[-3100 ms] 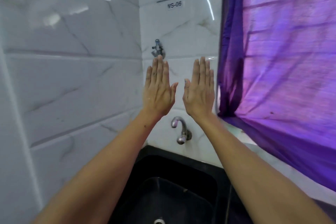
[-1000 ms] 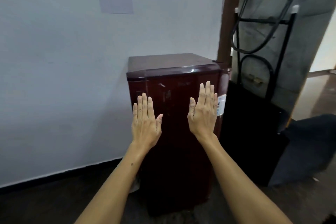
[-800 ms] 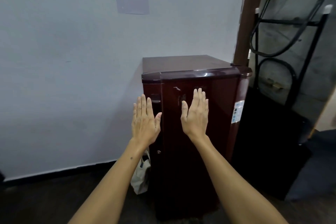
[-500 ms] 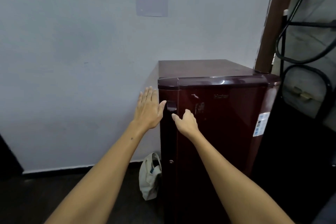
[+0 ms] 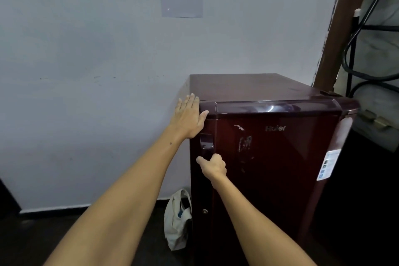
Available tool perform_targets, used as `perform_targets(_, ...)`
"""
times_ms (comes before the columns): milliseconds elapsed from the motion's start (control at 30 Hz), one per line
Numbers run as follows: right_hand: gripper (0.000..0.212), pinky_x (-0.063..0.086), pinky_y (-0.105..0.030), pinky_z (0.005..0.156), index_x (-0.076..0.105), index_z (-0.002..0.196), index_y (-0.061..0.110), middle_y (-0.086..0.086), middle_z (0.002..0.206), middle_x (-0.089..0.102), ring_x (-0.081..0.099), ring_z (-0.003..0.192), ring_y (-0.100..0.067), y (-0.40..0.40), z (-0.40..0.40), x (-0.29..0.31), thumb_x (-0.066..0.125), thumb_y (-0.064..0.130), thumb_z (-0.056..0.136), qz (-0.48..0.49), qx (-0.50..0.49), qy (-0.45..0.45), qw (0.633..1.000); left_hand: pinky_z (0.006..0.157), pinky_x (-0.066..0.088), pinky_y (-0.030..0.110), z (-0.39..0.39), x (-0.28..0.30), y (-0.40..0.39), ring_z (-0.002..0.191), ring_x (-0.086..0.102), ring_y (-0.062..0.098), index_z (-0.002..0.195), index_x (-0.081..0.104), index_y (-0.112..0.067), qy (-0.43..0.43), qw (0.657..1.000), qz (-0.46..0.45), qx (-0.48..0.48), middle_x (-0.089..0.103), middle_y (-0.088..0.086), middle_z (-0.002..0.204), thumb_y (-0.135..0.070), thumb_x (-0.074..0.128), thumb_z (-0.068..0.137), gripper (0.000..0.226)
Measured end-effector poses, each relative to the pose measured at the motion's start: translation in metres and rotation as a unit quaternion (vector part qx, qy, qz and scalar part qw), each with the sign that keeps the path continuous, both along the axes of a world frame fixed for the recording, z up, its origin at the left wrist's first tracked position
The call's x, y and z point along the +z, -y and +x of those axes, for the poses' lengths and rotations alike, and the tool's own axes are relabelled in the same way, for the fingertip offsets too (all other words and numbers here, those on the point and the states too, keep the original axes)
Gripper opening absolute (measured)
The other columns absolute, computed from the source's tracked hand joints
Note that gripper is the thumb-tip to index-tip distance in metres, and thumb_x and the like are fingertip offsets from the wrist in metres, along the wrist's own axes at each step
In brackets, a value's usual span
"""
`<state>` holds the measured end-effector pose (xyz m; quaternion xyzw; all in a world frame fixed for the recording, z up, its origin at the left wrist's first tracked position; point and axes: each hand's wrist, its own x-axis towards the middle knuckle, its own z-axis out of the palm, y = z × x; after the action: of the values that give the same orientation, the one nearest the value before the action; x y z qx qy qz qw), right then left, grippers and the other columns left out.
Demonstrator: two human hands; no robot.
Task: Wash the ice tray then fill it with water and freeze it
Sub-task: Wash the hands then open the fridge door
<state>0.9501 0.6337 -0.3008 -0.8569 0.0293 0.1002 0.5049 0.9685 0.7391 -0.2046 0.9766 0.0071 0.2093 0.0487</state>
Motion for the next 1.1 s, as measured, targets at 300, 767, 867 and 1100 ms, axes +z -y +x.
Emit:
perform_targets(300,0.027,0.044,-0.036,0.079,0.042,0.090,0.014,0.005,0.082,0.046,0.051,0.089,-0.022,-0.001,0.004,-0.009,0.058,0.036,0.089,-0.013,0.014,0.026,0.999,0.119,0.002,0.039,0.014,-0.031,-0.002,0.145,0.013,0.029,0.145,0.023,0.000,0.106,0.994,-0.002,-0.008,0.026,0.016,0.153,-0.033,0.034,0.100,0.057)
perform_targets(767,0.032,0.044,-0.036,0.077,0.047,0.103,0.009,0.000,0.092,0.056,0.060,0.099,-0.029,0.015,-0.026,-0.017,0.059,0.034,0.086,-0.006,0.008,0.059,0.998,0.119,0.006,0.040,-0.004,-0.048,0.011,0.145,0.013,0.031,0.144,0.028,0.001,0.185,0.982,-0.035,-0.017,0.031,0.016,0.151,-0.043,0.018,0.094,0.067)
perform_targets(867,0.037,0.045,-0.036,0.076,0.052,0.106,0.010,0.001,0.089,0.061,0.061,0.091,-0.026,0.030,-0.050,-0.026,0.059,0.037,0.083,0.007,-0.006,0.081,0.997,0.119,0.007,0.042,-0.024,-0.058,0.023,0.145,0.013,0.031,0.143,0.028,0.002,0.221,0.975,-0.029,-0.021,0.032,0.017,0.150,-0.038,0.025,0.097,0.061)
perform_targets(1100,0.014,0.047,-0.032,0.068,0.055,0.080,0.026,0.009,0.074,0.063,0.061,0.072,-0.013,0.066,-0.094,-0.027,0.062,0.039,0.079,0.050,-0.041,0.087,0.994,0.119,0.010,0.044,-0.070,-0.063,0.066,0.144,0.014,0.033,0.142,0.031,0.002,0.258,0.965,-0.043,0.003,0.034,0.017,0.148,-0.032,0.034,0.098,0.056)
